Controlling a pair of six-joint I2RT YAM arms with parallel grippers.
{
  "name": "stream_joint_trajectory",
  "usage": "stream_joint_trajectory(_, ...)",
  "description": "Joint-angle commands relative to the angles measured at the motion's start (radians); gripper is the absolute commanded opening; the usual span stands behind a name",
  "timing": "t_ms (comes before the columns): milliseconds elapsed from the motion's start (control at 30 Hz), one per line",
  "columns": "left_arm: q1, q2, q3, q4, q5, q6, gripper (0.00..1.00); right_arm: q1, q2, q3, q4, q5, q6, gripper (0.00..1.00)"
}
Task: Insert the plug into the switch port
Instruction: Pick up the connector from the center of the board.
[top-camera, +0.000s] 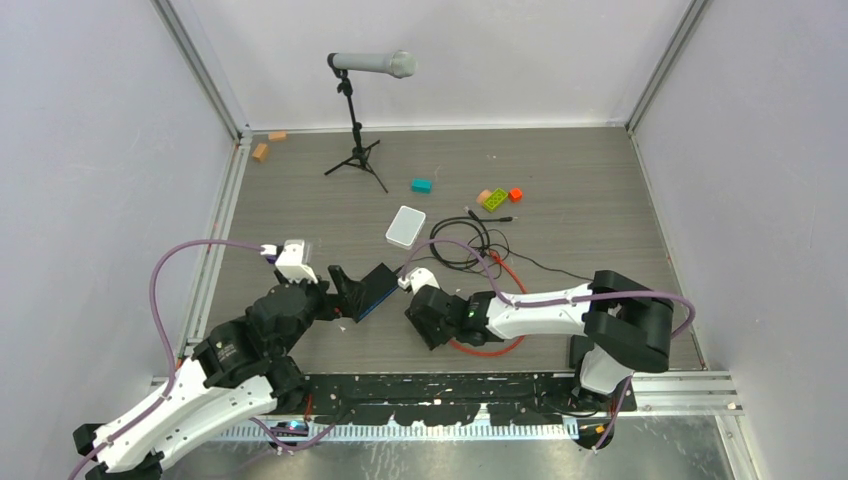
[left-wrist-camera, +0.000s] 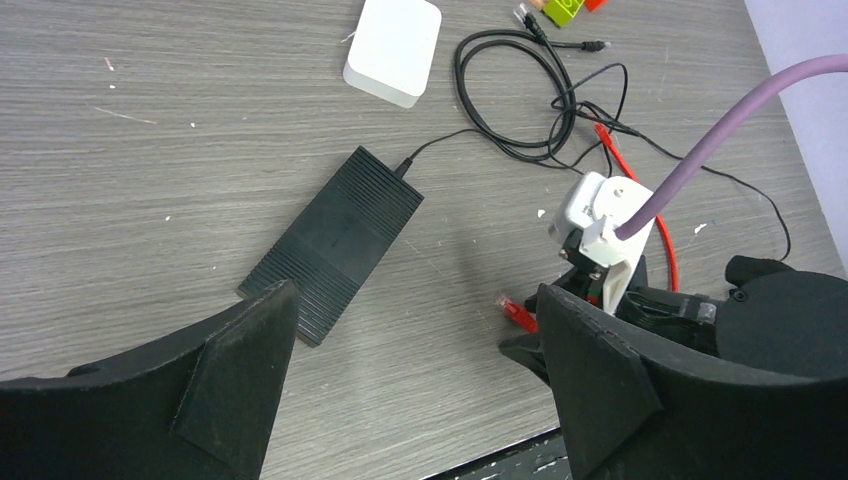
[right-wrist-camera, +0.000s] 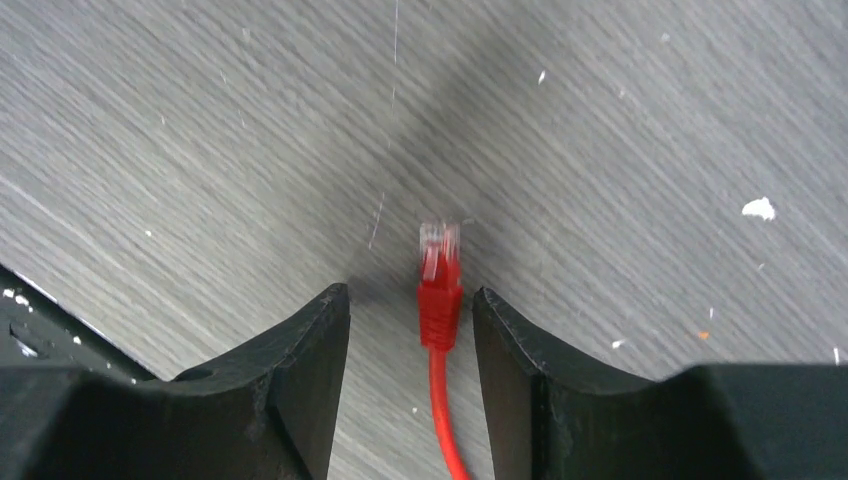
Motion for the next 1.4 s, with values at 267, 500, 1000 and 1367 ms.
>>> stream_joint_trajectory(267,-0.001,-0.006,0.015,0.014,-0.022,-0.012,0.90,0.003,-0.020,0.003,-0.263,-0.078,0.130,0.43)
stream_joint_trajectory(500,-0.001,-0.010,0.009,0.017,-0.019,-0.015,0.90,0.004,-0.011,-0.007,-0.236,-0.069,0.106,0.11)
stream_joint_trajectory(1000,-0.001,0.094,-0.020,0.187,0.109,0.011,0.91,0.062,-0.671,-0.002,-0.177,-0.018,-0.095,0.00)
stream_joint_trajectory(1367,-0.002,0.306,0.004,0.470,0.507,0.126,0.85,0.207,-0.744,0.138,-0.139,-0.186,-0.156,0.01)
